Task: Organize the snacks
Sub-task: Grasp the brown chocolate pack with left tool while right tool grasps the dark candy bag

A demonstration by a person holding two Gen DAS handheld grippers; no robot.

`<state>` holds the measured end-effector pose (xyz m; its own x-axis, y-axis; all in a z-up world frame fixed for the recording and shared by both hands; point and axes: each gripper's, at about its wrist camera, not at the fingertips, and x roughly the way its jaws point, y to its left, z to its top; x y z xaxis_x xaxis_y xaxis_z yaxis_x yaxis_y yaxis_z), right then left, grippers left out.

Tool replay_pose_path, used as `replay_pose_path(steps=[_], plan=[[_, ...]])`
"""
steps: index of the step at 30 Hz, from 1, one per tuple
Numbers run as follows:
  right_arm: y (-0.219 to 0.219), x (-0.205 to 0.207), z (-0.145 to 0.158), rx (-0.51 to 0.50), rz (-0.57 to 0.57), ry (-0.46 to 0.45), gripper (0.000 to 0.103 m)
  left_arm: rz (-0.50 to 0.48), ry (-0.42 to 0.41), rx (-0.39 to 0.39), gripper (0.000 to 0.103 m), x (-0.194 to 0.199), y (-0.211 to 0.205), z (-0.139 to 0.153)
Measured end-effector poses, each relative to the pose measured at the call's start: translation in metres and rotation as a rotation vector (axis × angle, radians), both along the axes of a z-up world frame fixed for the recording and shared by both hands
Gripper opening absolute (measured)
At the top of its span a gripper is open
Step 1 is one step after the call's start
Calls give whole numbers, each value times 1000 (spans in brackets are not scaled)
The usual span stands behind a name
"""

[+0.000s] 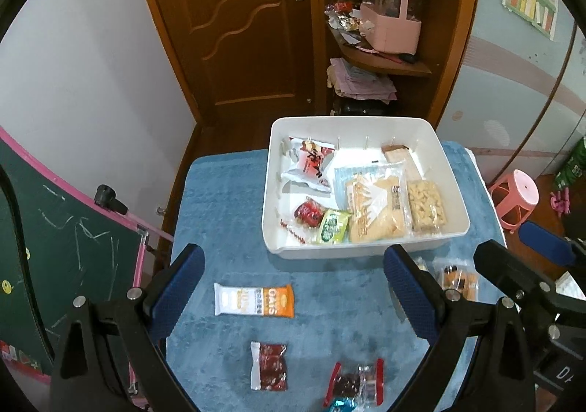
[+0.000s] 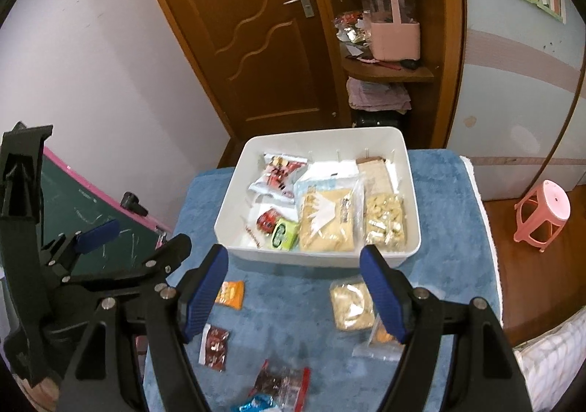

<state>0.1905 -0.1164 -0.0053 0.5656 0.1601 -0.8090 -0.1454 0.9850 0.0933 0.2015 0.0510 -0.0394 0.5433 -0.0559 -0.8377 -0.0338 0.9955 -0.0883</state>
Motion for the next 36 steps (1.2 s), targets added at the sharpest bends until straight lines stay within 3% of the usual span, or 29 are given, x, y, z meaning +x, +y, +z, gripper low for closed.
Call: replay_pose_path(steps=[7, 12, 27, 32, 36], plan=[[8, -27, -14, -26, 33, 20, 75, -10, -6, -26, 98, -30, 13, -9], [11, -42, -38, -74, 52, 65, 75, 3, 22, -61, 98, -49, 30, -33], [24, -71, -145, -163, 98, 307, 75, 76, 272, -54, 98, -83, 59, -156], [34, -82, -199, -215, 102, 411, 75, 60, 356, -58, 97, -86, 52, -200], [44, -89, -222, -202, 111, 440, 75, 44, 389, -65, 97, -87, 46, -223]])
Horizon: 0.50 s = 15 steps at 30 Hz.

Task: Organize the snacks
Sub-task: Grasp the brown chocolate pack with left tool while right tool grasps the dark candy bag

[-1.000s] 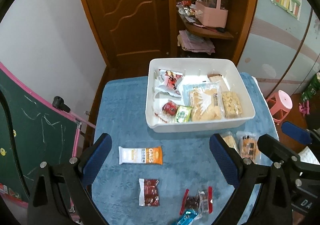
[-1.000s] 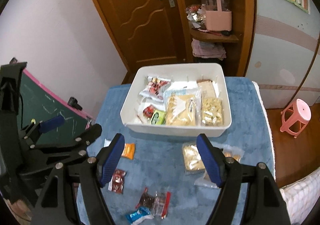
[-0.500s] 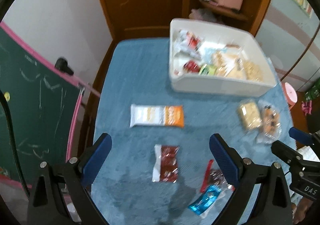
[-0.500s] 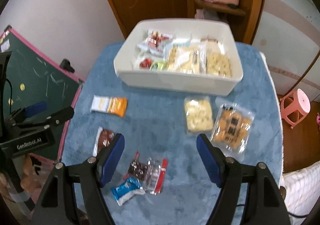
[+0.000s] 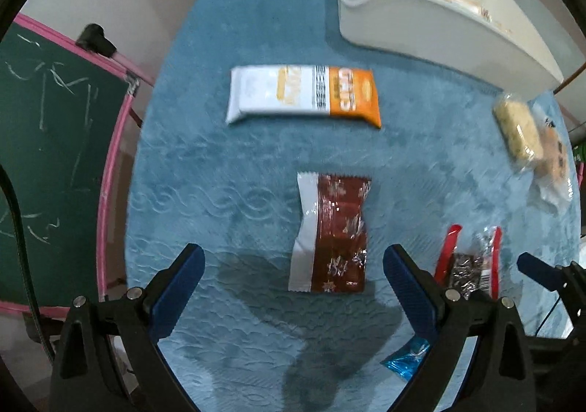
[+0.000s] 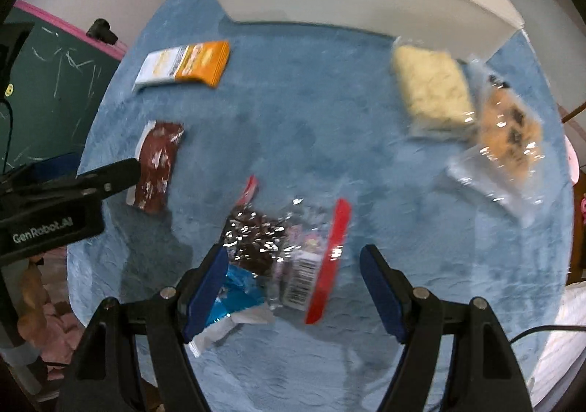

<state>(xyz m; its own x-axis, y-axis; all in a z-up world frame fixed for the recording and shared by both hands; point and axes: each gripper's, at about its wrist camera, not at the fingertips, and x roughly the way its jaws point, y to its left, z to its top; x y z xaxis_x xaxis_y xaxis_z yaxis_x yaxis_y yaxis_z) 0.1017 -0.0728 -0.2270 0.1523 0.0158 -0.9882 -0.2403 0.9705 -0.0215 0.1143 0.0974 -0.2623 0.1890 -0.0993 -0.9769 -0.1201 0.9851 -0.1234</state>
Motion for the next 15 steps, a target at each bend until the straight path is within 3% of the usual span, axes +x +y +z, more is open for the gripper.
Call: replay_pose_path(steps=[7, 10, 11, 12, 14, 15], plan=[[18, -3, -26, -25, 9, 13, 75, 24, 30, -23, 97, 9, 0, -23], [25, -4, -30, -62, 26, -22, 75, 34, 45, -39, 93, 15, 1, -31], [26, -5, -31, -70, 35, -26, 74, 34, 50, -48, 87, 17, 0, -34], [27, -6, -31, -76, 42, -39, 68, 30, 58, -62, 74, 18, -1, -37], [27, -6, -28, -44, 49, -47, 54, 30, 64, -89, 67, 19, -1, -40], [27, -6, -26, -22, 52, -44, 51, 31, 55, -82, 57, 19, -2, -39]])
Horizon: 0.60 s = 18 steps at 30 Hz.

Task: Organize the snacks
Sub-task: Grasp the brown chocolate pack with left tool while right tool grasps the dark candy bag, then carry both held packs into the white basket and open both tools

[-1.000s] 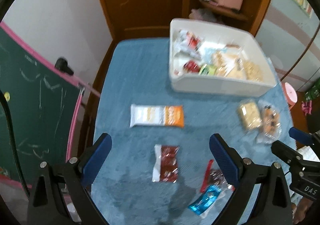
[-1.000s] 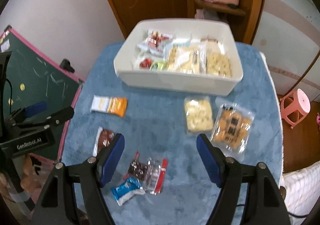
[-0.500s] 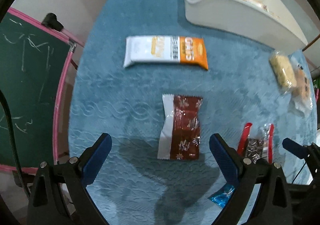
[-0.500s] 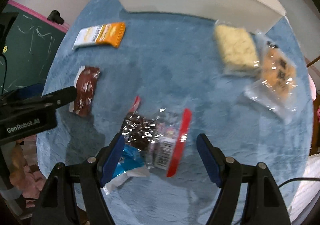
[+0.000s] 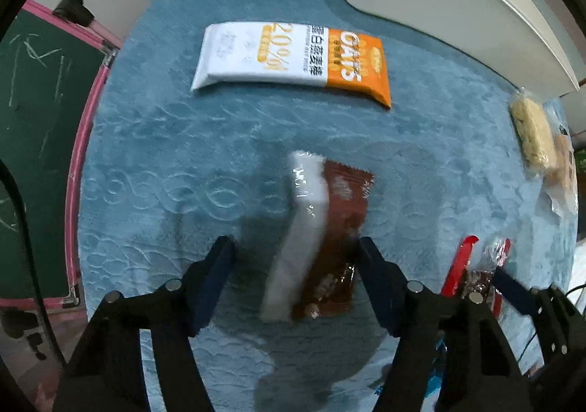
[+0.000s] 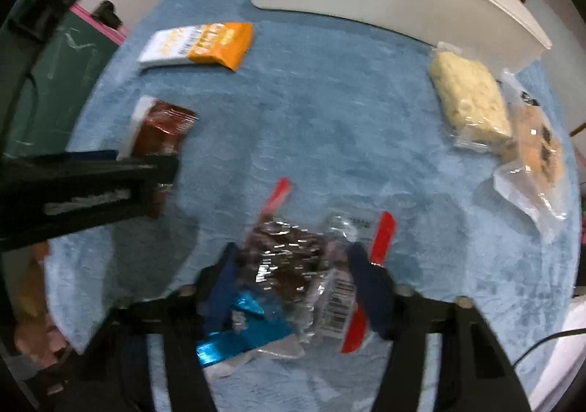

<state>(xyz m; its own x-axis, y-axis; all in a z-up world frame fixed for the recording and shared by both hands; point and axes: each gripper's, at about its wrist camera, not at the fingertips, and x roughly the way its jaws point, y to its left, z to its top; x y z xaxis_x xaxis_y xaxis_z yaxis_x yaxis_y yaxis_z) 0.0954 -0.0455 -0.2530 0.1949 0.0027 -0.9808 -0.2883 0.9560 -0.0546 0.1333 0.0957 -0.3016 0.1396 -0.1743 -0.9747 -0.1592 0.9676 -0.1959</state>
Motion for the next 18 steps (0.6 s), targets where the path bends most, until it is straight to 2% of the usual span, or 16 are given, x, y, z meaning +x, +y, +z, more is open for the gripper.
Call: replay_pose_path(steps=[1, 2, 3, 11, 18], plan=[[3, -1, -1, 4, -1, 2, 49, -6, -8, 6, 52, 0, -2, 1], [3, -2, -1, 9, -4, 7, 48, -15, -18, 4, 38, 0, -3, 3], [2, -3, 0, 17, -7, 9, 47, -17, -20, 2, 35, -1, -4, 5], [-20, 4, 18, 118, -57, 19, 46, 14, -12, -44, 25, -9, 4, 9], [-50, 9, 56, 237, -98, -44, 46, -2, -67, -93, 22, -29, -2, 43]])
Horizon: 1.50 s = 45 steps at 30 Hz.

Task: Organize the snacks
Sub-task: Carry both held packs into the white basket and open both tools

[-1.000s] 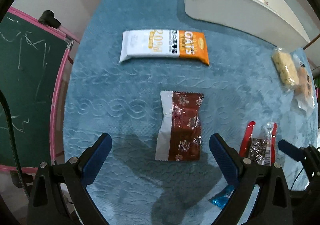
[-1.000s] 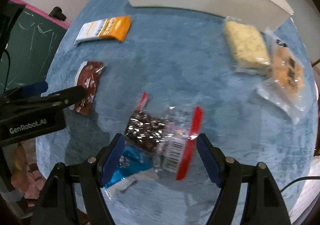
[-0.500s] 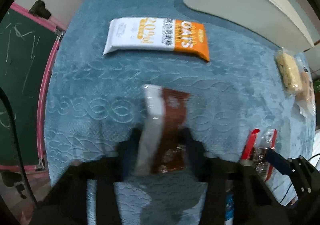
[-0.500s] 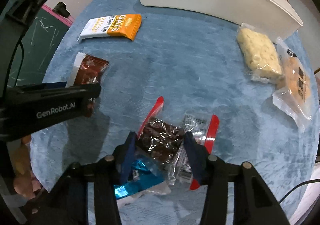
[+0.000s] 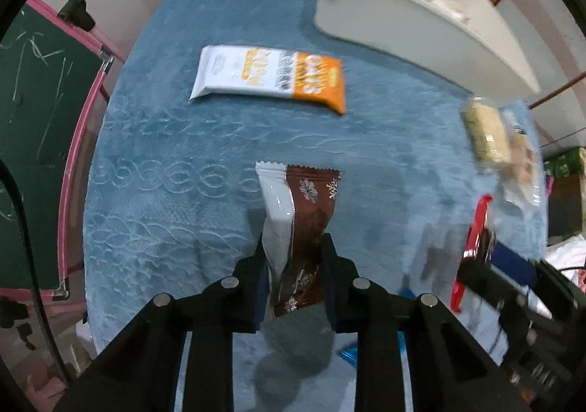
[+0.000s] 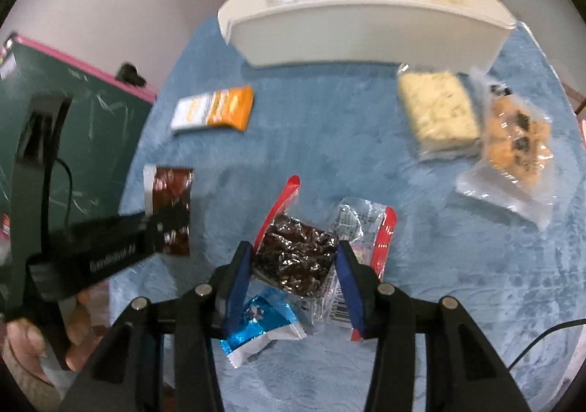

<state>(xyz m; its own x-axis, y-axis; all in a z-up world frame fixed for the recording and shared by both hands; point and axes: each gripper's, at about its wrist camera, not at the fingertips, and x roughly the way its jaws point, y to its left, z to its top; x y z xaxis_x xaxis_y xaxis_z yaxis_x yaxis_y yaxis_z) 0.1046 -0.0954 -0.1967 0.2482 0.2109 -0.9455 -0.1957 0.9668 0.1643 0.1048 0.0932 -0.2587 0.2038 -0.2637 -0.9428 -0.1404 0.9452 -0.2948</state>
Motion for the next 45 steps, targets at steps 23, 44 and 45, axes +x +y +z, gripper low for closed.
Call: replay_pose_path(steps=[23, 44, 45], plan=[[-34, 26, 132, 80, -43, -316, 47, -88, -240, -1, 22, 35, -44, 144], [-48, 98, 224, 95, -55, -498, 47, -57, -436, 49, 22, 112, -62, 240], [-47, 102, 228, 90, -57, -506, 47, -53, -445, 53, 22, 118, -62, 244]])
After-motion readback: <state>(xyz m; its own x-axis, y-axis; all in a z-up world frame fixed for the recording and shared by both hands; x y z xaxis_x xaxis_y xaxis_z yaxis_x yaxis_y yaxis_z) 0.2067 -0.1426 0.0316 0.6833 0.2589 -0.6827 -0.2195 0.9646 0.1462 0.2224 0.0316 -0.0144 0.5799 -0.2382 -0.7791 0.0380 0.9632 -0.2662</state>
